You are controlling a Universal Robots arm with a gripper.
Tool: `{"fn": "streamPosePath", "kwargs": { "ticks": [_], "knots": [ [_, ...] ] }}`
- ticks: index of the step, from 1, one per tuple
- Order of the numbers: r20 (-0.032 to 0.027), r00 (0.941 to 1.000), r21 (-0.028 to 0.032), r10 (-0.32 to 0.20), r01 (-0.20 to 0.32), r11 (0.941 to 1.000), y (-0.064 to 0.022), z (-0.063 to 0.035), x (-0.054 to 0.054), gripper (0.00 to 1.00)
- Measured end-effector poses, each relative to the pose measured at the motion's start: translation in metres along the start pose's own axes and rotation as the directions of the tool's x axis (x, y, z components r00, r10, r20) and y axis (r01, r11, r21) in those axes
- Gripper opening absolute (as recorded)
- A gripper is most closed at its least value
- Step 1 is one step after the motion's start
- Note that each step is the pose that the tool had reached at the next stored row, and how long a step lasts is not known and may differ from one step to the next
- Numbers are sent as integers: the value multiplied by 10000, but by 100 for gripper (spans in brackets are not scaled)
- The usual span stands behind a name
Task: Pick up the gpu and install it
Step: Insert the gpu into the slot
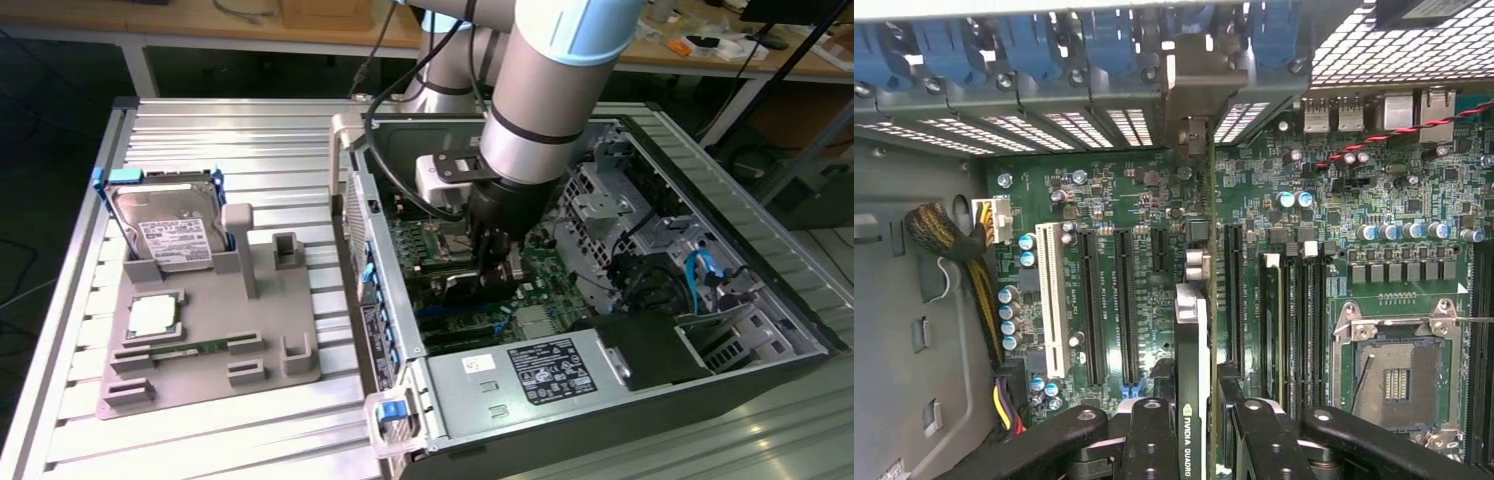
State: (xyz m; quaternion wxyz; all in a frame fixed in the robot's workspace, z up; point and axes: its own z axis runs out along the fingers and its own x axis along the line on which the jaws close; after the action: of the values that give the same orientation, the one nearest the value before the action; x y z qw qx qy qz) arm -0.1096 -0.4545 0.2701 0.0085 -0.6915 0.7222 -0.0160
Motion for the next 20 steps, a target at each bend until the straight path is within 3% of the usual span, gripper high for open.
{"fn": "streamPosePath", "kwargs": {
  "ticks": [20],
  "knots": [
    [4,10000,2,0,0,10000,4,39,6,27]
  ]
}}
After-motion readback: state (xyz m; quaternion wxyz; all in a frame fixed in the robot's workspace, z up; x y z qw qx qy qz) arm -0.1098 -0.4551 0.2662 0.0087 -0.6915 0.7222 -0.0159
